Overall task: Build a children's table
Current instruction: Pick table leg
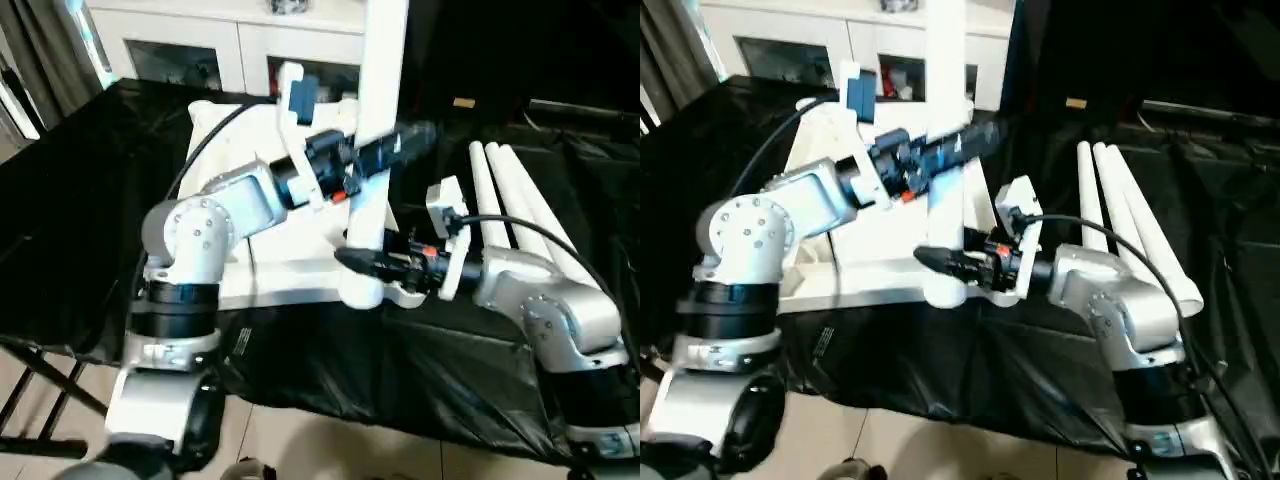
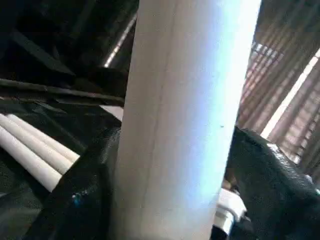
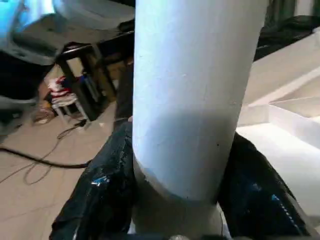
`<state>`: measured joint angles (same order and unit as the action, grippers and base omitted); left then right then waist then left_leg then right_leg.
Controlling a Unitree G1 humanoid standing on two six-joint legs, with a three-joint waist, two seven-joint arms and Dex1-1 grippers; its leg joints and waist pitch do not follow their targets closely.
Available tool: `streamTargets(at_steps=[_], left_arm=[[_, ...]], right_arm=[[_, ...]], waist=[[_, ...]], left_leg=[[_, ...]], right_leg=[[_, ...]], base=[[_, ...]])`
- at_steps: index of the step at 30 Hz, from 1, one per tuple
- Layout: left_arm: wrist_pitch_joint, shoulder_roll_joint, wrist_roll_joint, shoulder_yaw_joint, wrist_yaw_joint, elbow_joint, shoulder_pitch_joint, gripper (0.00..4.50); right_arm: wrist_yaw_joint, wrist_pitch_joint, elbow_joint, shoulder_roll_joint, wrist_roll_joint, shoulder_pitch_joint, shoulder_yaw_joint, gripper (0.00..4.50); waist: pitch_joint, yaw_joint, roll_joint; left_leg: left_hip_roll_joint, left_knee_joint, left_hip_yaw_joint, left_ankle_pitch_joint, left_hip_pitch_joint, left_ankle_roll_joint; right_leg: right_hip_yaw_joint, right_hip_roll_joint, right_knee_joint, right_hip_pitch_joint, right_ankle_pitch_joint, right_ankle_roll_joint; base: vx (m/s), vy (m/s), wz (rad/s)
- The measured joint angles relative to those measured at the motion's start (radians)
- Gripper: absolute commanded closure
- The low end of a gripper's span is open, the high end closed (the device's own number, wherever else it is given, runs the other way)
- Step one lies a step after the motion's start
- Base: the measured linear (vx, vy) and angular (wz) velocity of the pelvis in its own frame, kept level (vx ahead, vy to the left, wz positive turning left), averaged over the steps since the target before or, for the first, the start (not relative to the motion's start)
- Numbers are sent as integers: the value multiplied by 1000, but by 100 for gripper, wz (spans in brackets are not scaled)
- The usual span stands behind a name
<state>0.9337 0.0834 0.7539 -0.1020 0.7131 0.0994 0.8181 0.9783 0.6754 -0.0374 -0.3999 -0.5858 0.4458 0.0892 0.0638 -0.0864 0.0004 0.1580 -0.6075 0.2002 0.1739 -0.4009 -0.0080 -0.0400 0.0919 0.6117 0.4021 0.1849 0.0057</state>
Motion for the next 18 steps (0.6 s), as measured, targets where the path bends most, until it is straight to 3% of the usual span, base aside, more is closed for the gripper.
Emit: streamTargets(at_steps=[2,11,18], left_arm=[[7,3,9,1,7,1,-2,133],[24,-4,44,-21,21,14,-2,224],[35,-22,60,-42,-10,35,-1,246]], right_arm=[[18,2,-1,-4,-10,-3,0,261],[38,26,-29,-19,-34,-5,-2,262],[45,44,-32,-34,-55,-12,-9,262]], waist=[[0,-1,0],[-1,0,1],[-1,-1,1]], left_leg=[[0,0,0,0,0,0],[0,-1,0,0,0,0],[0,-2,0,0,0,0]], right_leg=[[0,0,0,0,0,0],[0,0,1,0,0,0],[0,0,1,-1,0,0]], base=[[0,0,0],[0,0,0],[0,0,0]])
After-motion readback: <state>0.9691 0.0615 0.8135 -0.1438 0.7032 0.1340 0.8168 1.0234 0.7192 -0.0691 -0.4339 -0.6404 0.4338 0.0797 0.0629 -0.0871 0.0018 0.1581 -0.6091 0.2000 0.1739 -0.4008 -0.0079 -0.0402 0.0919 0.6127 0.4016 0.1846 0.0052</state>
